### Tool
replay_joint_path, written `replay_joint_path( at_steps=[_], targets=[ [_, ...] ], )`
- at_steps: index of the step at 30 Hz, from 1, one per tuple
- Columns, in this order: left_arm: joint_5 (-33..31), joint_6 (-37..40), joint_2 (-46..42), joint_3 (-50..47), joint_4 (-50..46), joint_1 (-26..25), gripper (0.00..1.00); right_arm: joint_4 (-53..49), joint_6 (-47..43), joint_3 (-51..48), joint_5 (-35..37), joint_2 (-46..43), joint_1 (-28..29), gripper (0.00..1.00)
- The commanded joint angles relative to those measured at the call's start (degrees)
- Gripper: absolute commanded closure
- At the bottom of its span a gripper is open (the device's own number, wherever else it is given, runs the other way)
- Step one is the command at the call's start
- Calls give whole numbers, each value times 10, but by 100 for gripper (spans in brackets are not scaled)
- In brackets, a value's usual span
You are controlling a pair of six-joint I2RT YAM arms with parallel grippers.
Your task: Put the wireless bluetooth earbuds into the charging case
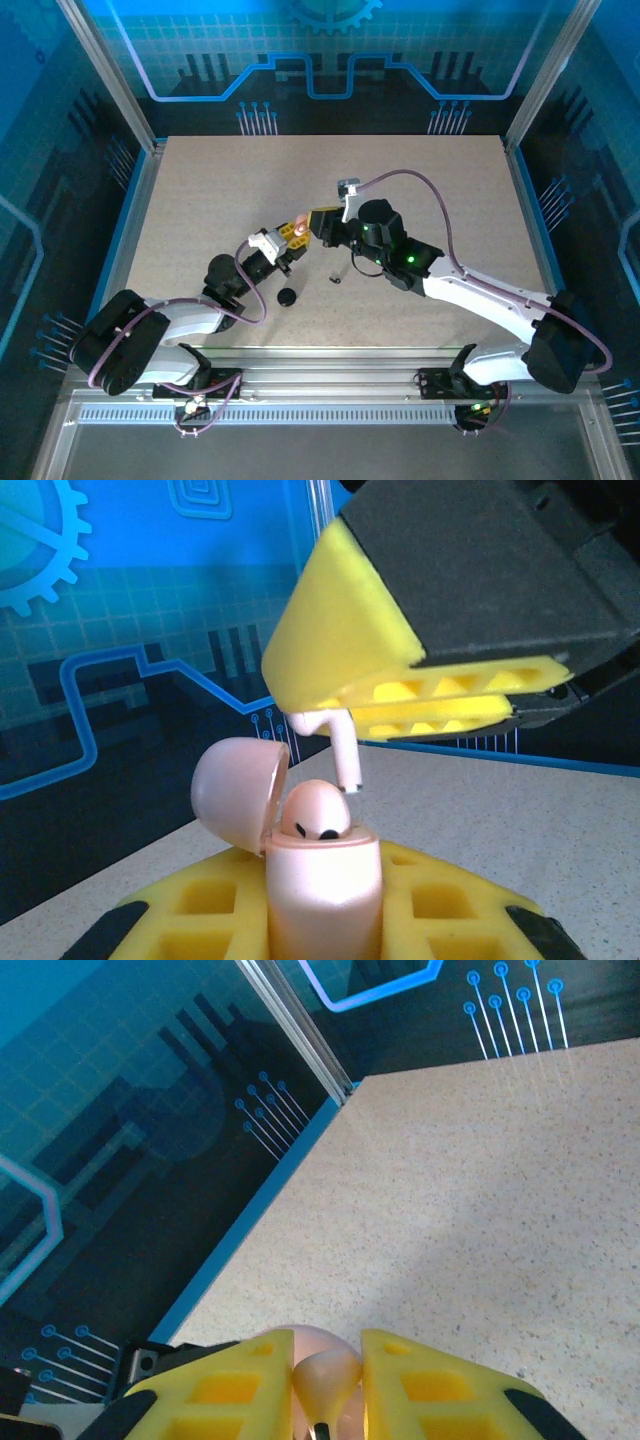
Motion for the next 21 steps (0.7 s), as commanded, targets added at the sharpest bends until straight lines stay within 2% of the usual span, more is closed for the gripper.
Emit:
replay_joint_path(
  at_steps=[1,21],
  targets=[
    [-3,-9,-12,8,20,-6,90,30,-8,-1,12,-10,11,77],
    [-8,-18,-21,11,20,-6,89,29,-7,-3,16,11,18,77]
  ],
)
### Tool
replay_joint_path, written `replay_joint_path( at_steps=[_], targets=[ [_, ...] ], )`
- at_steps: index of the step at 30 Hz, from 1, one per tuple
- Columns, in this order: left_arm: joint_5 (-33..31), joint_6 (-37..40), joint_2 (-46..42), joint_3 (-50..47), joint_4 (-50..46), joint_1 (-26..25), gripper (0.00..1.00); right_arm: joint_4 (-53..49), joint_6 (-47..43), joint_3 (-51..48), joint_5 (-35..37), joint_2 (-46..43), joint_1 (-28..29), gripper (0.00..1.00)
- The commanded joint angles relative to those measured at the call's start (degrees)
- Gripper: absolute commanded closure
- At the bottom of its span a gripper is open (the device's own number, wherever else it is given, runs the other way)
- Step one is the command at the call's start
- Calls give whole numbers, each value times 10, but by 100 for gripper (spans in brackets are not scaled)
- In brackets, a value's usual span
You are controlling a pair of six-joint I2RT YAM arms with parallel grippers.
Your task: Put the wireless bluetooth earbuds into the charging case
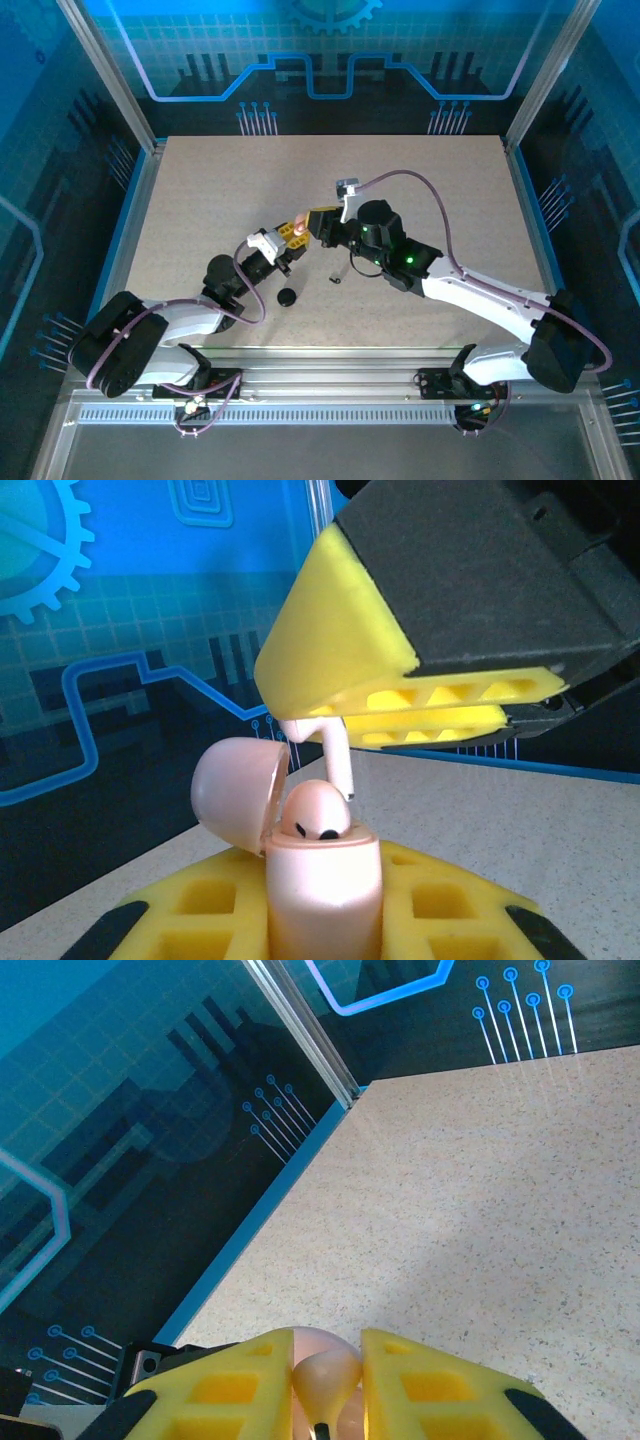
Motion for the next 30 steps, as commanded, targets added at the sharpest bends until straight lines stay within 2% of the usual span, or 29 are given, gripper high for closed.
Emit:
replay_joint_path(
  at_steps=[1,30],
  targets=[
    [-6,-15,-14,12,20,-5,89,23,-5,-3,16,8,13,78],
    [-23,-20,-27,8,20,-5,89,57,7,-15,27,27,31,78]
  ],
)
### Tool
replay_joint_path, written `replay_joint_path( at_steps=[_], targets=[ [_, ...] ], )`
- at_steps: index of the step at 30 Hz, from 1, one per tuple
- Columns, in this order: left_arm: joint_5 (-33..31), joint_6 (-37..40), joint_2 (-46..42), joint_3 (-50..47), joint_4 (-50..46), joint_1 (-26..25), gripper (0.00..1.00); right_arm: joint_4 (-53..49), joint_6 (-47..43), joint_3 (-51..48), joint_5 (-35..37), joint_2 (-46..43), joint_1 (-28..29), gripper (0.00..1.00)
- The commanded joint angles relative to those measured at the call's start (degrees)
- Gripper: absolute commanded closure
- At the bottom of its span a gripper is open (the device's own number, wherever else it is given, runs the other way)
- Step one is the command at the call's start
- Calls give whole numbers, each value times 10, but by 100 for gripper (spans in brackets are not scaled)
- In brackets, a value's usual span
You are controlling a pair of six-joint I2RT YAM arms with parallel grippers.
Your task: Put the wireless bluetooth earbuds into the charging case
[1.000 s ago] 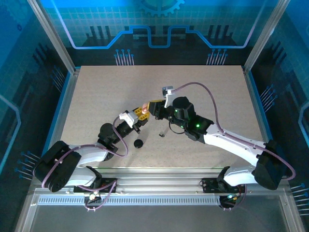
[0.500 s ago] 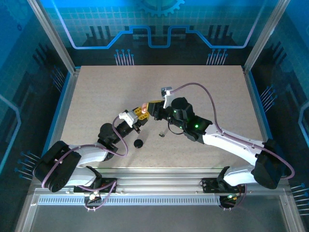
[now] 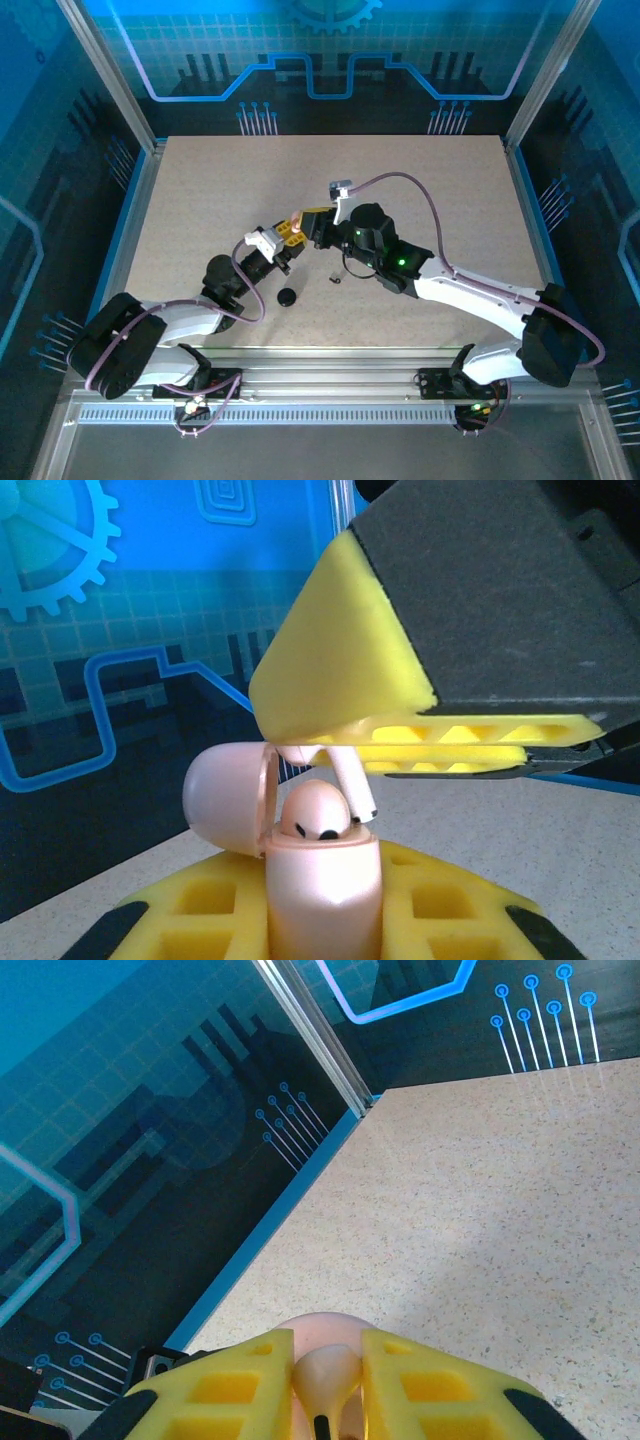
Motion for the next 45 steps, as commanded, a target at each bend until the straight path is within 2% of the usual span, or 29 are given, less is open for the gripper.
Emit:
replay_joint_path(
  at_steps=[1,10,19,29,45],
  targets=[
    [0,-8,-20,7,25,-5,89,12,7,-15,15,4,13,78],
    [-3,-17,-24,8,25,-5,89,53,21,-48,48,-8,24,78],
    [-9,-31,-32,1,25,-5,89,80,-31,-37,61,-23,24,78],
    [-11,-51,-41,2,25,-5,89,130,-87,-16,42,-5,21,78],
    [-13,-59,-46,7,25,-5,89,157,-74,-9,20,23,15,77]
  ],
)
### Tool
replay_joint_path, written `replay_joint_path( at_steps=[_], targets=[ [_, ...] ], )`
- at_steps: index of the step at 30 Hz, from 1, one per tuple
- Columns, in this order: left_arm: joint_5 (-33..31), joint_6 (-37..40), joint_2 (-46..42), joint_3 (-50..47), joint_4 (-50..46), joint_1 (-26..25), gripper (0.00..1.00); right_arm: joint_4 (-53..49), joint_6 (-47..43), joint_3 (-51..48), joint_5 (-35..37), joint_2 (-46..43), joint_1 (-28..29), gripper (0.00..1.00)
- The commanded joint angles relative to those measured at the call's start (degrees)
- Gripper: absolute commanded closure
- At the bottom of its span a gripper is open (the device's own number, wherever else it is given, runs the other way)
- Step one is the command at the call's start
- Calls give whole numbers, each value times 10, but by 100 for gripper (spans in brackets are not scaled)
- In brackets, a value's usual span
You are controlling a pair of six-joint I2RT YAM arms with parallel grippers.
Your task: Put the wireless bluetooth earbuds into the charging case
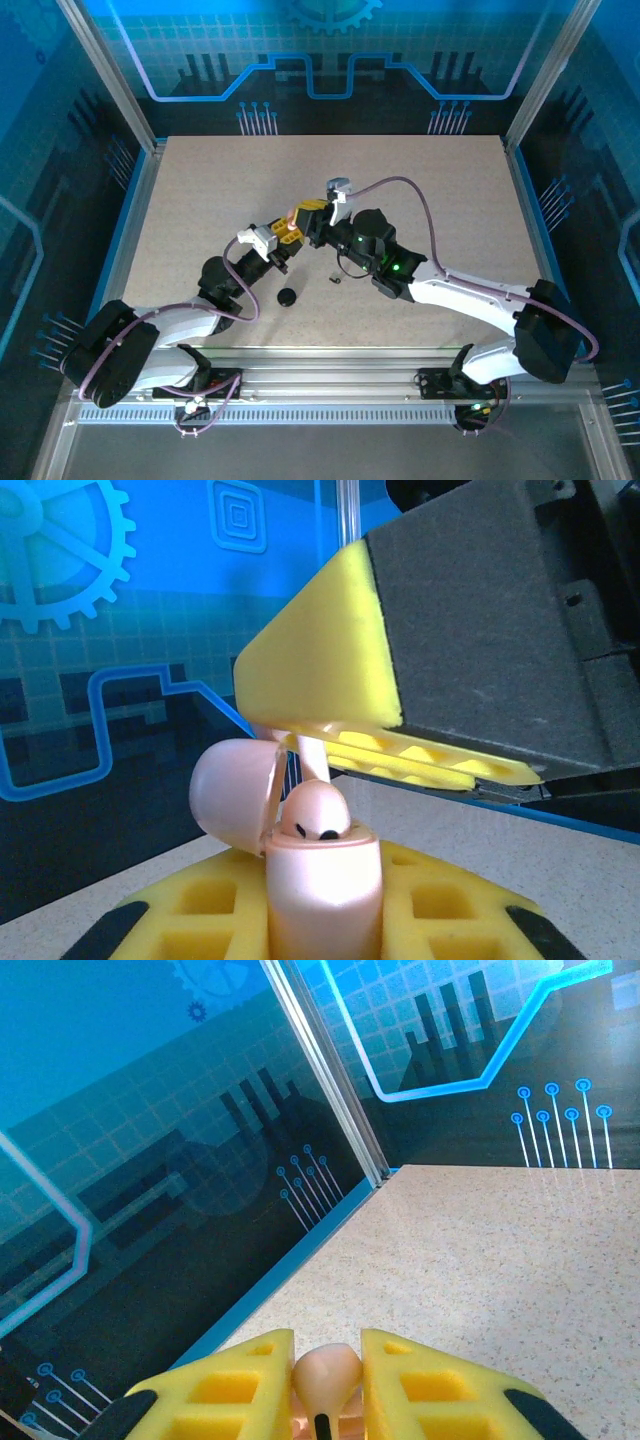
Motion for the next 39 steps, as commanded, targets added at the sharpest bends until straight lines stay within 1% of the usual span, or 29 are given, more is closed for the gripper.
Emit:
replay_joint_path(
  at_steps=[1,16,32,39],
  targets=[
    [-8,-14,-18,8,25,-4,89,26,6,15,-8,9,1,78],
    [-29,-14,-26,9,25,-5,88,8,34,-14,-10,-6,7,78],
    [-24,-16,-32,10,25,-5,88,24,48,-17,-14,12,13,77],
    [-6,-9,-26,4,24,-5,88,20,34,2,-16,11,7,77]
  ],
)
